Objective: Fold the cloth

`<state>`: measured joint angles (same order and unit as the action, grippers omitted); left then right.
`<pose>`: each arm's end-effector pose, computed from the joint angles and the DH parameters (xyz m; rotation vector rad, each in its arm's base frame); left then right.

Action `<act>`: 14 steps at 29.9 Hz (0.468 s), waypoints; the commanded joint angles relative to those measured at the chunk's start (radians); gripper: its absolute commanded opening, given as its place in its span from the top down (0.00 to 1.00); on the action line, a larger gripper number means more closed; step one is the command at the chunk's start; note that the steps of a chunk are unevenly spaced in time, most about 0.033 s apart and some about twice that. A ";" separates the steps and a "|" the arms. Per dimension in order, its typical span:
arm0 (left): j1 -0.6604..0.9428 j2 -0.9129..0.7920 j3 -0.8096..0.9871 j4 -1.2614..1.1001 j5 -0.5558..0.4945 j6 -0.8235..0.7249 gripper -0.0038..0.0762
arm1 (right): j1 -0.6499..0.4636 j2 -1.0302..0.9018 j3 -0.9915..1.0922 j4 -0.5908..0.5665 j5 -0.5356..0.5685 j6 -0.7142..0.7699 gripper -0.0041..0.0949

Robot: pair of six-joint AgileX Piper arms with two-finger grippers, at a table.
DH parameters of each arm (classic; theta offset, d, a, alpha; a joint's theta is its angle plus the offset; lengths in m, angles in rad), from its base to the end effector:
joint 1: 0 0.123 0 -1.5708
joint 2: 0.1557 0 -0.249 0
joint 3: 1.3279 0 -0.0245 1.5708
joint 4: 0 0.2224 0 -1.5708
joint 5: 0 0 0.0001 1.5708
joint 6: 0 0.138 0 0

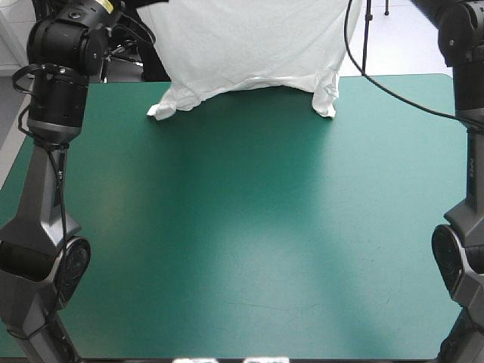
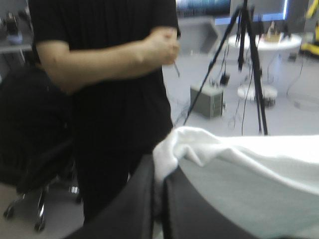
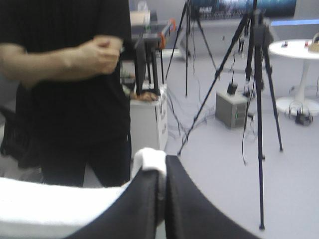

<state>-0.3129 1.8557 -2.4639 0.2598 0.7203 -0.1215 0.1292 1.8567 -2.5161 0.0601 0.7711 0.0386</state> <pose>0.3852 -0.1000 0.5083 0.1731 1.5694 -0.0514 0.3869 0.0561 0.5138 -0.0706 1.5963 0.1975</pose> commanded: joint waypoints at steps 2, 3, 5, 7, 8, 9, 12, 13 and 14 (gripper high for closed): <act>0.000 -0.051 0.078 -0.005 0.079 0.062 0.96 | -0.009 -0.077 0.134 0.070 0.030 -0.079 0.98; -0.005 -0.058 0.104 -0.001 0.083 0.074 0.96 | -0.009 -0.093 0.171 0.083 0.033 -0.092 0.98; -0.007 -0.080 0.170 -0.006 0.112 0.094 0.96 | -0.009 -0.122 0.254 0.086 0.054 -0.119 0.98; -0.007 -0.109 0.247 -0.008 0.144 0.094 0.96 | -0.009 -0.156 0.349 0.086 0.075 -0.129 0.98; -0.007 -0.122 0.280 -0.008 0.155 0.094 0.96 | -0.009 -0.175 0.397 0.086 0.088 -0.139 0.98; -0.007 -0.137 0.314 -0.010 0.164 0.094 0.96 | -0.009 -0.190 0.443 0.084 0.100 -0.141 0.98; -0.007 -0.199 0.453 -0.040 0.198 0.099 0.96 | -0.009 -0.251 0.571 0.084 0.137 -0.144 0.98; -0.007 -0.220 0.503 -0.054 0.221 0.112 0.96 | -0.009 -0.270 0.613 0.086 0.154 -0.144 0.98; -0.007 -0.237 0.545 -0.057 0.236 0.122 0.96 | -0.009 -0.285 0.649 0.088 0.169 -0.144 0.98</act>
<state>-0.3160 1.7192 -1.9918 0.2165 0.9677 -0.0157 0.1284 1.6679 -1.9258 0.1423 0.9595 -0.0924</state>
